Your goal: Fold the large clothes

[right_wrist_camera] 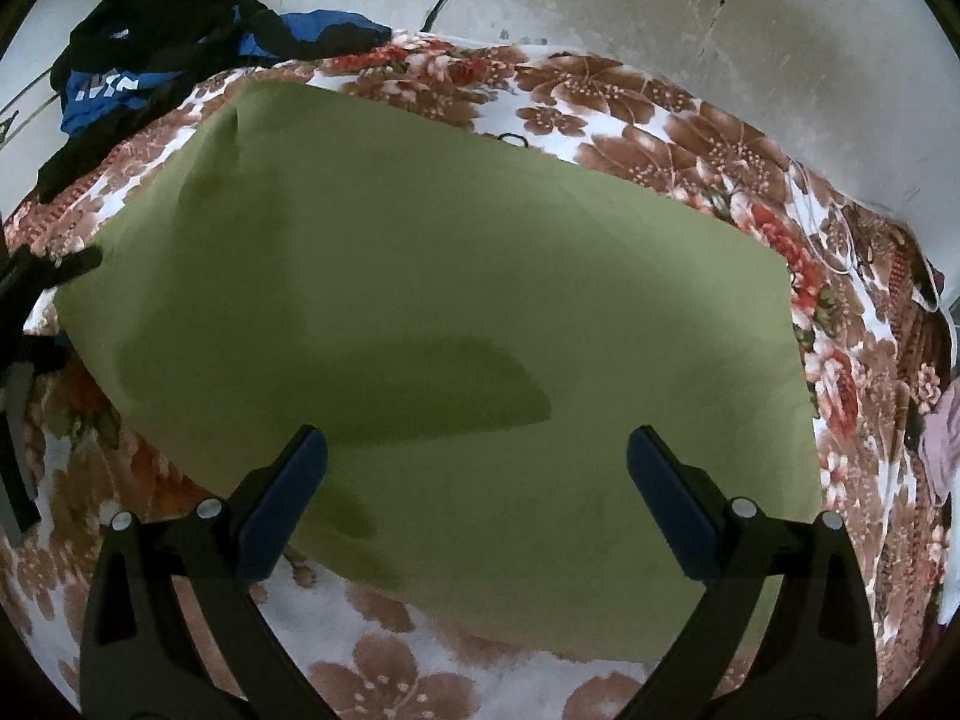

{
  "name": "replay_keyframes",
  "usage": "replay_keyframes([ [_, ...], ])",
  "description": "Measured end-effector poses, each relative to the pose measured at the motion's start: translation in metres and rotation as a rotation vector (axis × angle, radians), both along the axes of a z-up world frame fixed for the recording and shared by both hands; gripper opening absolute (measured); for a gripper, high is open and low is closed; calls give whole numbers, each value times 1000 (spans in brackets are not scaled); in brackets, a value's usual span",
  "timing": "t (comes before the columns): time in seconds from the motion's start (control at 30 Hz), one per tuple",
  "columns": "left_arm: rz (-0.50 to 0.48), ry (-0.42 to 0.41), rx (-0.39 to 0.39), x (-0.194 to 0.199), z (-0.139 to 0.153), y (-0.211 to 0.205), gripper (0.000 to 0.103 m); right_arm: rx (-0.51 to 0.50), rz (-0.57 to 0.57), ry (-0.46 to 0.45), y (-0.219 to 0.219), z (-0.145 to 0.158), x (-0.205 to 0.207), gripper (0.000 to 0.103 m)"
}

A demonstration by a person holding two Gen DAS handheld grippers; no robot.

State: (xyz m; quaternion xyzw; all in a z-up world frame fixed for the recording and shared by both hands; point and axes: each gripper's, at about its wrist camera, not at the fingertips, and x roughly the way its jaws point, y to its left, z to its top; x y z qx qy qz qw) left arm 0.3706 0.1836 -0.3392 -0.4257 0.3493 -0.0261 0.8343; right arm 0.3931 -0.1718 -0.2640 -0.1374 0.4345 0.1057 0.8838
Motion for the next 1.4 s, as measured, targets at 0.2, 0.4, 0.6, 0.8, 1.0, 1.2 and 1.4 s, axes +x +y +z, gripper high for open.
replay_keyframes([
  [0.2, 49, 25, 57, 22, -6, 1, 98, 14, 8, -1, -4, -6, 3, 98],
  [0.4, 4, -37, -10, 9, 9, -10, 97, 32, -21, 9, -5, -8, 7, 98],
  [0.6, -32, -2, 64, 10, -8, -20, 85, 85, -74, -32, -1, 8, 13, 98],
  [0.8, -22, -4, 27, 8, -5, -12, 47, 13, -125, -71, 6, 4, 28, 98],
  [1.0, -64, -24, 152, 15, 37, -32, 22, 5, -215, -68, 12, -23, 42, 98],
  [1.2, -83, -65, 287, 21, 80, -65, 19, 45, -275, -49, 3, -42, 43, 98],
  [1.4, -154, -144, 465, 27, 123, -121, 17, 25, -276, -50, 1, -56, 37, 98],
])
